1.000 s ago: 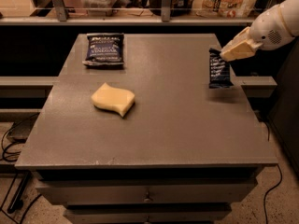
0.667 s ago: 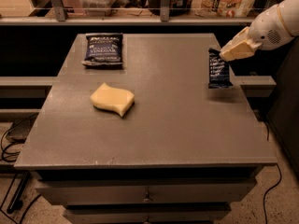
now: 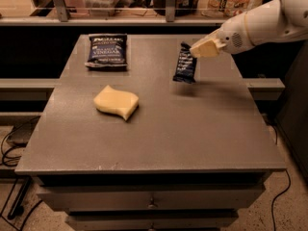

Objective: Move rxbar blueberry near blue chip bag

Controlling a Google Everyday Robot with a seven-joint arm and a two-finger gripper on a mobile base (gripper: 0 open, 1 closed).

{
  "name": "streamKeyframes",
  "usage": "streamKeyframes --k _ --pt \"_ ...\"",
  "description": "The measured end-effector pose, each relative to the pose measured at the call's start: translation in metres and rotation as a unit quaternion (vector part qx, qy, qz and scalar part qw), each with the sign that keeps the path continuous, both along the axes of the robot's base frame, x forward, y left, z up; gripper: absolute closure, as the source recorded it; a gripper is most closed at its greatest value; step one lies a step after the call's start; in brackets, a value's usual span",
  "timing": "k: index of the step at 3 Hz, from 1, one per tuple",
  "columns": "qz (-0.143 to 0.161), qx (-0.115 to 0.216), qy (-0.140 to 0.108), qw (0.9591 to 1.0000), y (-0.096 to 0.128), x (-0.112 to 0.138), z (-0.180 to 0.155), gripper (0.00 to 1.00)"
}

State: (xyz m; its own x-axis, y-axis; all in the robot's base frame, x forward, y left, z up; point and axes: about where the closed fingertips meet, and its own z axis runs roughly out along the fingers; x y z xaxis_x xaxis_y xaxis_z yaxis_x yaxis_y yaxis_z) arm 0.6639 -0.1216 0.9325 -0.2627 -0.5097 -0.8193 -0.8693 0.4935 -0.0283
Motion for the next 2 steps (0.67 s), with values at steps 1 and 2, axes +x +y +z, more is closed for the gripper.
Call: streamKeyframes --k 1,2 --pt "-0.031 0.056 -0.004 0.998 0.057 0.037 -0.003 1.0" --pt "-0.06 0.101 -0.015 0.993 0.11 0.088 -0.009 0.74"
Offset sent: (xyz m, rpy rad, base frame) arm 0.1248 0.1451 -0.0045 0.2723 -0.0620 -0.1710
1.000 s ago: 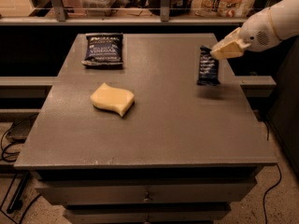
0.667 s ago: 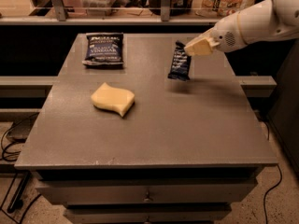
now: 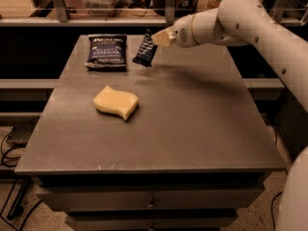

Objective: Move rxbar blueberry near blue chip bag

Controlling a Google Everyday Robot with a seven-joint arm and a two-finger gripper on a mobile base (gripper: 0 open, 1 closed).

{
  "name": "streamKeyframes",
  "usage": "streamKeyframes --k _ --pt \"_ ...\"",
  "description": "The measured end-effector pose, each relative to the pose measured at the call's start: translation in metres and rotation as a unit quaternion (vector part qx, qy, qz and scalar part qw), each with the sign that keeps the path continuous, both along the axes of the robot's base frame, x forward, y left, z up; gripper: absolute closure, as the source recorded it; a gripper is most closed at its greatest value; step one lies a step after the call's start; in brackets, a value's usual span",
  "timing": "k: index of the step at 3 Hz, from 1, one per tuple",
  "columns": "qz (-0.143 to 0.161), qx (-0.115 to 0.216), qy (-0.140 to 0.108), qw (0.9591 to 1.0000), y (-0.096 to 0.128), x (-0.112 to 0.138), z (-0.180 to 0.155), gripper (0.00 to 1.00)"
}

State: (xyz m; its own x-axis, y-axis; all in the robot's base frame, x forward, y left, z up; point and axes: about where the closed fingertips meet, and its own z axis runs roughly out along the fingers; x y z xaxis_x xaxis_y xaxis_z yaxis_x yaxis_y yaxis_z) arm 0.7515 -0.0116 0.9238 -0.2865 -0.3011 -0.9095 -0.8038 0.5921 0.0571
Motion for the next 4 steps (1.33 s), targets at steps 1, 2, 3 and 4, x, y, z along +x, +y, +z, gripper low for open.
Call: streamKeyframes --k 1,2,3,4 --pt "-0.011 0.018 0.003 0.9998 0.023 0.024 -0.009 0.51" --pt "0.001 0.014 0.002 0.9999 0.034 0.033 -0.019 0.27" --pt "0.003 0.014 0.004 0.9999 0.037 0.033 -0.021 0.0" --pt "0.003 0.014 0.004 0.9999 0.038 0.033 -0.021 0.0"
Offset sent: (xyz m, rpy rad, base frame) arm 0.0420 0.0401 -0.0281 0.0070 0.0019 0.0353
